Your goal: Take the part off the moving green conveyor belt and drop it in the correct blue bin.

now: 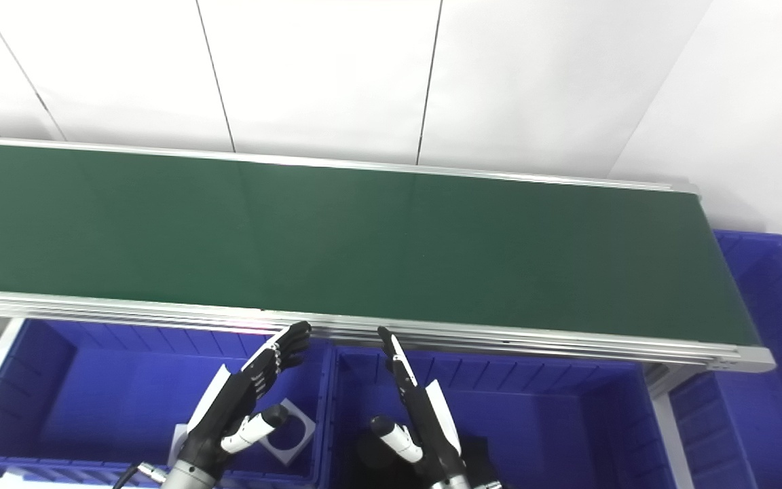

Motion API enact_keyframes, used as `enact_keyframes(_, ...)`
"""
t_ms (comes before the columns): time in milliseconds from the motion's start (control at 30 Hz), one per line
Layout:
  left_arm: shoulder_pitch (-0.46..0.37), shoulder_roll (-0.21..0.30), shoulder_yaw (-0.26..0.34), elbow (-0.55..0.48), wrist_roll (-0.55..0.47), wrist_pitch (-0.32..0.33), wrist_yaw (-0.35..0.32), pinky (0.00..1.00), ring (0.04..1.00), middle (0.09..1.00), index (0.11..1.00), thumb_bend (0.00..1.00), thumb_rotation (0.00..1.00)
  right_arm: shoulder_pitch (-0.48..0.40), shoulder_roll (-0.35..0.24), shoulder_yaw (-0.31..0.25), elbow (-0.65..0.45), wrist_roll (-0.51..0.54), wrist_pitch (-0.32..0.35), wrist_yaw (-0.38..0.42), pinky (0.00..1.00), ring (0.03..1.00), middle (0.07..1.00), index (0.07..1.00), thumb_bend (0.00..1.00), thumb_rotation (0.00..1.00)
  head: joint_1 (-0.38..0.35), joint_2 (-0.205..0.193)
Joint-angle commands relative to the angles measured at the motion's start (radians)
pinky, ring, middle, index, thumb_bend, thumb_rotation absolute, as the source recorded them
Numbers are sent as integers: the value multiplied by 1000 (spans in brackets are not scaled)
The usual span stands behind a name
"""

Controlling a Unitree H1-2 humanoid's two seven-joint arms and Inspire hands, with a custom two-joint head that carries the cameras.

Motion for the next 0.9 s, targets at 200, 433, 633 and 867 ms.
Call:
enact_keyframes(200, -18, 6, -10, -30, 0, -43, 13, 881, 908, 926, 914, 765, 834, -7, 13, 1, -27, 21, -50, -8, 947, 975, 994, 985, 1000, 987, -12, 16)
enact_keyframes(433, -23, 8, -8, -25, -7, -43, 6, 875, 902, 927, 913, 750, 832, -10, 21, 3, -23, 29, -50, -17, 901, 939, 965, 956, 1000, 969, -27, 20)
enact_keyframes(633, -22, 4, -4, -28, -1, -43, 13, 873, 902, 924, 912, 762, 837, -6, 25, 5, -23, 23, -50, -36, 875, 917, 941, 929, 1000, 959, -32, 21)
enact_keyframes(867, -21, 0, -4, -26, -8, -43, 16, 877, 908, 925, 912, 769, 856, 4, 20, 10, -27, 14, -50, -54, 863, 905, 929, 915, 1000, 973, -28, 23)
